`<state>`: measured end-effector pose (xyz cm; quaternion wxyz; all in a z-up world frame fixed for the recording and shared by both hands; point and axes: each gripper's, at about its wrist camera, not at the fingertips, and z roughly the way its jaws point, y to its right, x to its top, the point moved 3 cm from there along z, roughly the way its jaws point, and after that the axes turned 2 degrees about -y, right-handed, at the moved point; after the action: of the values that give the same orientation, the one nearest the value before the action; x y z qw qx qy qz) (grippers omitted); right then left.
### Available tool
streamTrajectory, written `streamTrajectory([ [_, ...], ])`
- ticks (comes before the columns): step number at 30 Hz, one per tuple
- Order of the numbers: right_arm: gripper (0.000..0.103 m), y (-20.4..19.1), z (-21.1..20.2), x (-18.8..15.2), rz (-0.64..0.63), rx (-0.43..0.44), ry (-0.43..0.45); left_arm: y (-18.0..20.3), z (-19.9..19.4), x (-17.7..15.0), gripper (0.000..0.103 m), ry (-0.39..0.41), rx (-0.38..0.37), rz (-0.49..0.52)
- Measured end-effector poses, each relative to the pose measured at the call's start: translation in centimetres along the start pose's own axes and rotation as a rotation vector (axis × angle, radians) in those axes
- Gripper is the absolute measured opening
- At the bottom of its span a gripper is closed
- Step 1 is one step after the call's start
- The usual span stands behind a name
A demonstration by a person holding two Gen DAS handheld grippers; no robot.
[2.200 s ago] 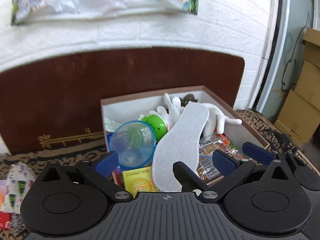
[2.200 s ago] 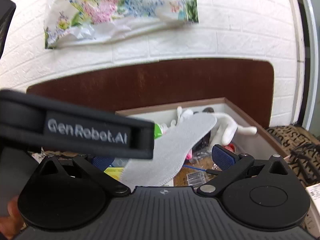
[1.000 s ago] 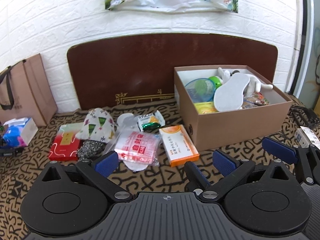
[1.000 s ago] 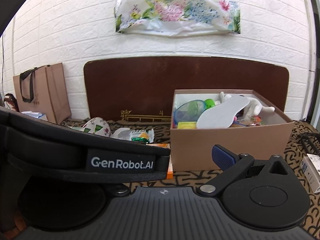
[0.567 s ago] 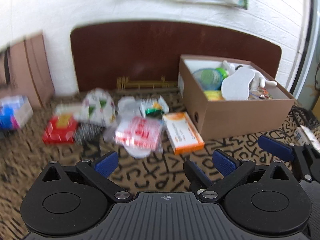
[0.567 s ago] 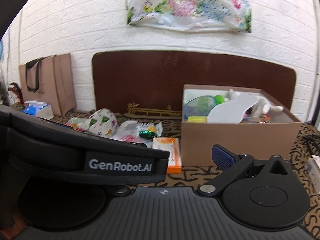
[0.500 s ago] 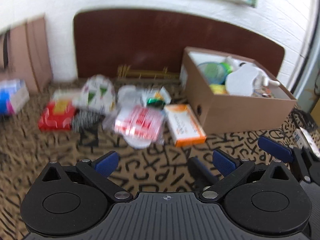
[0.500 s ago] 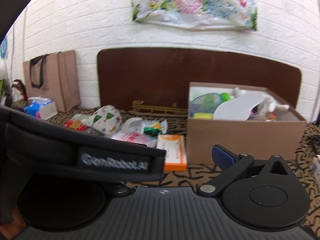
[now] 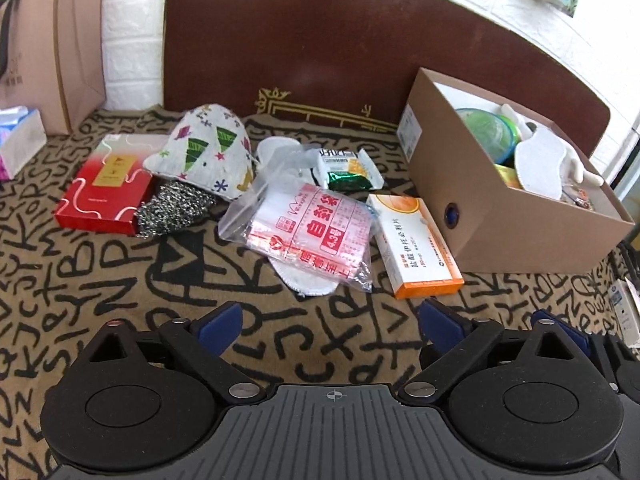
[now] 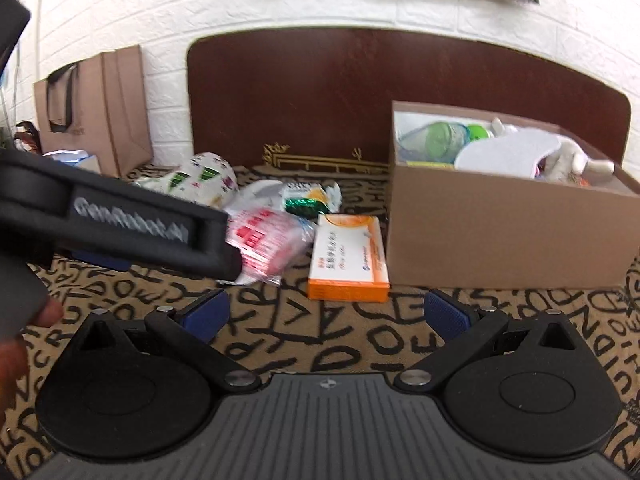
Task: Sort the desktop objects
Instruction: 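Move the left gripper down to the clear red-printed plastic bag, then close the left gripper on the plastic bag and lift it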
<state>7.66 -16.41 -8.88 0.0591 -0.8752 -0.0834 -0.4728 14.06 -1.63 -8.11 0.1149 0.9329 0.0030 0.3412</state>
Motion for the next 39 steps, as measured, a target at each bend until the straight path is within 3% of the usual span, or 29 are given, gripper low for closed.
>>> streamTrajectory([
  [4, 0.102, 0.5, 1.3, 0.1, 0.002, -0.01, -0.007, -0.1, 1.0, 0.6, 0.096, 0.009, 0.025, 0.031],
  [11, 0.095, -1.8, 3.7, 1.1, -0.125, 0.111, 0.01, -3.1, 3.5, 2.7, 0.092, 0.006, 0.076, 0.007],
  [20, 0.09, -3.8, 8.6, 2.4, -0.154, 0.192, -0.042, -5.3, 7.6, 5.9, 0.092, -0.027, 0.06, 0.044],
  [25, 0.087, -4.4, 10.8, 2.8, -0.182, 0.224, -0.055, -5.9, 9.4, 7.0, 0.09, -0.057, -0.015, 0.026],
  [32, 0.083, -4.3, 13.2, 2.8, -0.125, 0.26, -0.092, -5.5, 10.6, 7.2, 0.073, -0.117, -0.154, 0.038],
  [34, 0.075, -4.3, 13.1, 2.8, -0.128, 0.261, -0.088, -4.7, 10.1, 6.8, 0.072, -0.111, -0.145, 0.08],
  [39, 0.07, -4.0, 11.6, 2.3, -0.125, 0.274, -0.099, -3.4, 8.0, 5.1, 0.071, -0.126, -0.146, 0.138],
])
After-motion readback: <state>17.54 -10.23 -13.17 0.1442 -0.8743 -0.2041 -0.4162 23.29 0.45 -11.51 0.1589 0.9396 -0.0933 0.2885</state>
